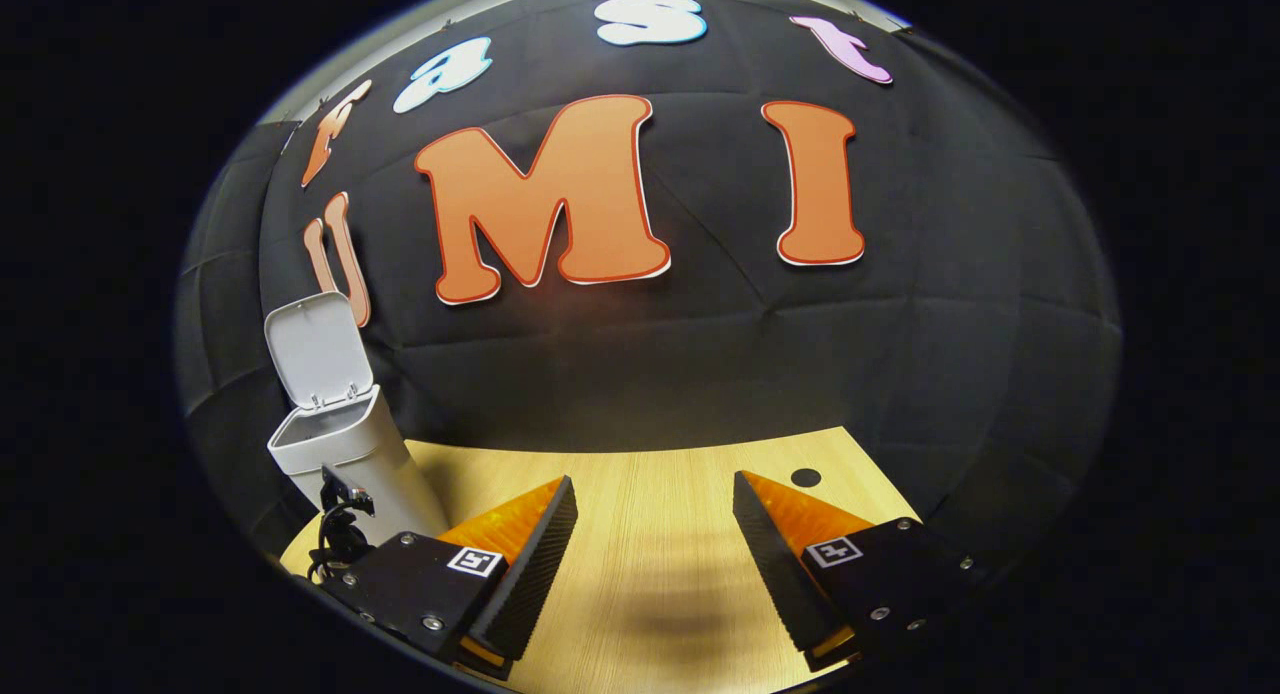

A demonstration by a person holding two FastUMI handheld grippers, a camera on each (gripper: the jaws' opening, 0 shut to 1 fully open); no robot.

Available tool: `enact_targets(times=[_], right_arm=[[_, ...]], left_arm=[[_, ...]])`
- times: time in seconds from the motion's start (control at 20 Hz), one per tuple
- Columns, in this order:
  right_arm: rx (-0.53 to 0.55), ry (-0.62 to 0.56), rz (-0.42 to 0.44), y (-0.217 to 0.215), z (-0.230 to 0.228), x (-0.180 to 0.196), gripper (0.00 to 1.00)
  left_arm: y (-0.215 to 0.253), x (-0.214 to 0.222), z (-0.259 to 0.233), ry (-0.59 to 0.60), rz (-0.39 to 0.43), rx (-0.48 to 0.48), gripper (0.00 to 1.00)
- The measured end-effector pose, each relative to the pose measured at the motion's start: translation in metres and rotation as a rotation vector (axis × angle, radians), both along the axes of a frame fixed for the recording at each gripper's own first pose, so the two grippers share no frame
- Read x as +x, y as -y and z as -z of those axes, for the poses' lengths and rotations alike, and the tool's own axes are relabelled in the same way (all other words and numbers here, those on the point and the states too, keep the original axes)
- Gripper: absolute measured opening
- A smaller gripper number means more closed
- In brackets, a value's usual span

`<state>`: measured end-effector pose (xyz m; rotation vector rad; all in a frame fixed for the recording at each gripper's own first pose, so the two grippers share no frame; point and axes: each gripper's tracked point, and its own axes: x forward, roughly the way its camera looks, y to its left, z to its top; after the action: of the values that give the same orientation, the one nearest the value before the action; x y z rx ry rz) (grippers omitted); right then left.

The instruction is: Press the lid of the desktop garbage bin to open it, pick up the crumpled paper on the desktop and throw it into the bin, then pick up the pop can on the desktop and drop it into the bin, and finally close the garbage bin lid.

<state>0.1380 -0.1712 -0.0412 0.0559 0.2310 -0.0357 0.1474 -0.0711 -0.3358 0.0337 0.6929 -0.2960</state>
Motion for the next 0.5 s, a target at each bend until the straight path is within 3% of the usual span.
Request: enact_targets(times=[0.05,0.1,0.5], right_arm=[[0.0,0.0,0.002,0.001,0.0,-0.001,0.94],[-0.002,0.001,0.001,0.001,-0.001,-0.001,0.94],[-0.031,-0.007,-0.026,-0.001,0.001,-0.002,0.94]], left_arm=[[0.0,0.001,-0.001,0.001,-0.002,0.0,0.98],[0.0,0.001,0.001,0.002,0.0,0.001,0.87],[0.002,-0.008,-0.037,0.068,0.028,0.02,0.84]])
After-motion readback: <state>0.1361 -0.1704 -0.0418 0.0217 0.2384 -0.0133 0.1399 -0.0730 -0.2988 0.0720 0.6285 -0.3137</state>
